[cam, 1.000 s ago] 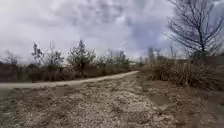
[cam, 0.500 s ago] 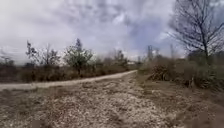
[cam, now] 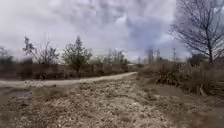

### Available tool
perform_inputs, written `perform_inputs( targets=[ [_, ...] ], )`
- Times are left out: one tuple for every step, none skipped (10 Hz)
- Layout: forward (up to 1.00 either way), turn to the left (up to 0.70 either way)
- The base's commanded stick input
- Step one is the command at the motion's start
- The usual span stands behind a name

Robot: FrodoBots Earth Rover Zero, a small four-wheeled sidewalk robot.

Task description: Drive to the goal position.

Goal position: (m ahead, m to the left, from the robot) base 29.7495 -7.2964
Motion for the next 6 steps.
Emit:
perform_inputs(
  targets=[
    [0.50,0.00],
    [0.50,0.00],
    [0.50,0.00],
    [0.50,0.00],
    [0.50,0.00],
    [0.50,0.00]
  ],
)
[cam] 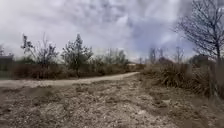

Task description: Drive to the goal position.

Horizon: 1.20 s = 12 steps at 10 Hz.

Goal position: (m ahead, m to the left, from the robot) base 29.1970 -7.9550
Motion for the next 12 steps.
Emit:
perform_inputs(
  targets=[
    [0.50,0.00],
    [0.50,0.00],
    [0.50,0.00],
    [0.50,0.00],
    [0.50,0.00],
    [0.50,0.00],
    [0.50,0.00],
    [0.50,0.00],
    [0.50,0.00],
    [0.50,0.00],
    [0.50,0.00],
    [0.50,0.00]
  ],
)
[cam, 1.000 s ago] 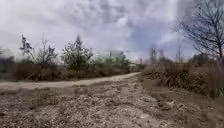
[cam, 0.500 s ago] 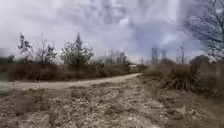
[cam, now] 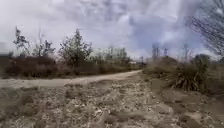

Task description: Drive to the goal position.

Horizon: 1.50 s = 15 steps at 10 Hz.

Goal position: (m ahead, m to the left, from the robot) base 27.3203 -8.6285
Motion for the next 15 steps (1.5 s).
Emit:
perform_inputs(
  targets=[
    [0.50,0.00],
    [0.50,0.00],
    [0.50,0.00],
    [0.50,0.00],
    [0.50,0.00],
    [0.50,0.00],
    [0.50,0.00],
    [0.50,0.00],
    [0.50,0.00],
    [0.50,0.00],
    [0.50,0.00],
    [0.50,0.00],
    [0.50,0.00],
    [0.50,0.00],
    [0.50,0.00]
  ],
)
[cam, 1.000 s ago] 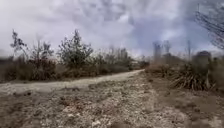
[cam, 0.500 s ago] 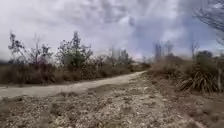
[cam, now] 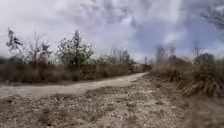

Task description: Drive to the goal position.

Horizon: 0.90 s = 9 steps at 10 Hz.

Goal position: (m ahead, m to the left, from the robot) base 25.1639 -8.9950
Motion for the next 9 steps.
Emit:
perform_inputs(
  targets=[
    [0.50,0.00],
    [0.50,0.00],
    [0.50,0.00],
    [0.50,0.00],
    [0.50,0.00],
    [0.50,0.00],
    [0.50,0.00],
    [0.50,0.00],
    [0.50,0.00]
  ],
)
